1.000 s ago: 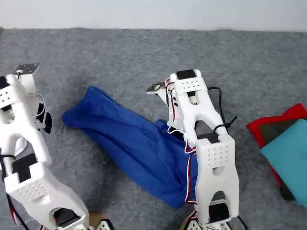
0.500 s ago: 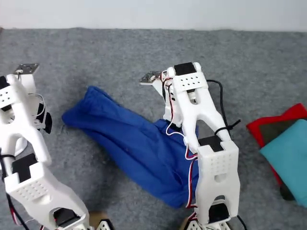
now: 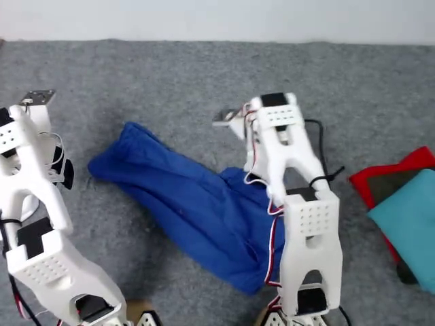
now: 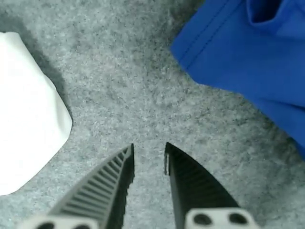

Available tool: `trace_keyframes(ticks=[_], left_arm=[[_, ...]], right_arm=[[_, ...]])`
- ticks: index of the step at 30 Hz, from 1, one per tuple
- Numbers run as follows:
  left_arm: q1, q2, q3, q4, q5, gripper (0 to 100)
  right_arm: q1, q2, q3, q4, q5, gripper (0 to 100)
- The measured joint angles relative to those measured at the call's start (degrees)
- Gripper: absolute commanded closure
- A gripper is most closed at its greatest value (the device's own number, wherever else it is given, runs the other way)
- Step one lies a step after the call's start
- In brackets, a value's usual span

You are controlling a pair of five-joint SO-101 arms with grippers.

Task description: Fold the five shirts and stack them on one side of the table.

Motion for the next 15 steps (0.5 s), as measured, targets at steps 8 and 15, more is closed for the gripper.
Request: trace_keyframes(ticks=[8,15], left_arm=[[0.00,0.00,0.00,0.00,0.00,90],[0.18,0.00,0.00,0.00,0.00,90]], right_arm=[[0.79,1.14,-2.20,0.09,0.00,80.9],[0.88,5.71,-2.73,0.09,0.00,81.2]])
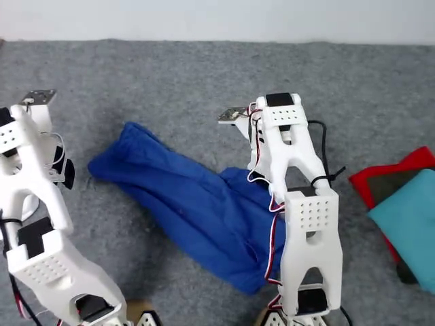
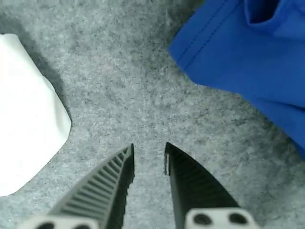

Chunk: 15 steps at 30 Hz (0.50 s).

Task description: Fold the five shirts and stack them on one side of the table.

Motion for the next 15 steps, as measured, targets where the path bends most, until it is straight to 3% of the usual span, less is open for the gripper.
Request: trace_keyframes(ticks=[3,7,15], left_arm=[[0.00,0.00,0.35,0.00,0.00,90],[0.00,0.00,0.35,0.00,0.00,90],[0.00,0.00,0.35,0.00,0.00,90]], right_arm=[[0.26,1.49,-1.32,0.00,0.44,83.4],[0.44,2.73,-1.93,0.00,2.90,98.8],[0.62,2.99,-2.29,0.00,3.69,99.0]])
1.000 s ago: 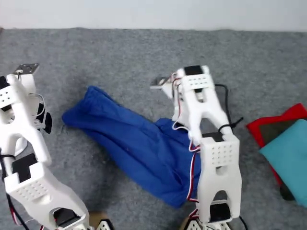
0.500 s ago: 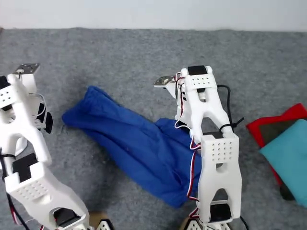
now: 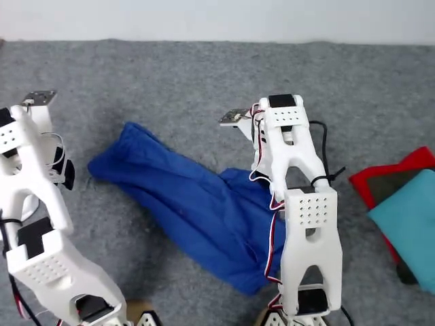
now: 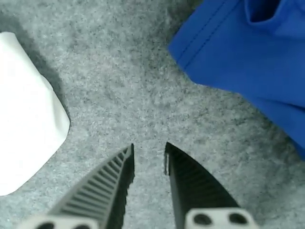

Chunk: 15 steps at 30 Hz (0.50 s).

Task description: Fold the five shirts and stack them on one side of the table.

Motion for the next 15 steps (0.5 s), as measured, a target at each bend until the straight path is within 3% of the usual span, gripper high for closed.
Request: trace_keyframes(ticks=[9,15], left_arm=[[0.00,0.00,0.00,0.00,0.00,90],[0.00,0.00,0.00,0.00,0.00,90]], right_arm=[[-0.18,-4.13,1.85,0.00,0.00,99.0],[-0.79,-14.15,14.42,0.00,0.62,99.0]])
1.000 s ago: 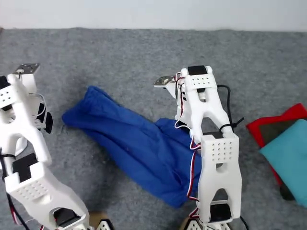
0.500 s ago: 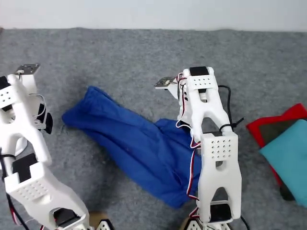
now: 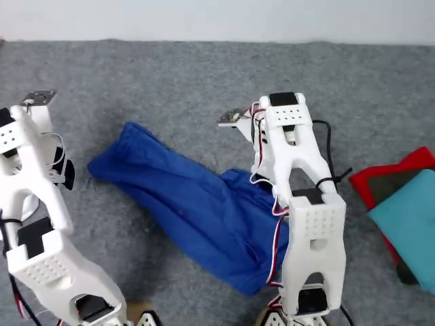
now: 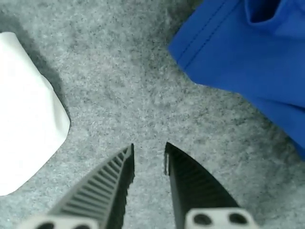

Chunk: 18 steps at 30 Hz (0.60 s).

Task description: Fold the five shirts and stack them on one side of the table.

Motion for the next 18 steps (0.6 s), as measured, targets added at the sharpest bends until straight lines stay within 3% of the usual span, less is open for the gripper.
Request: trace_keyframes(ticks=[12,18], left_arm=[[0.18,0.00,0.00,0.00,0.00,90],[0.70,0.00,0.00,0.00,0.00,90]], right_arm=[[-13.98,-24.09,33.05,-0.79,4.22,99.0],[-20.04,-30.42,37.10,-2.46,-0.70,98.9]])
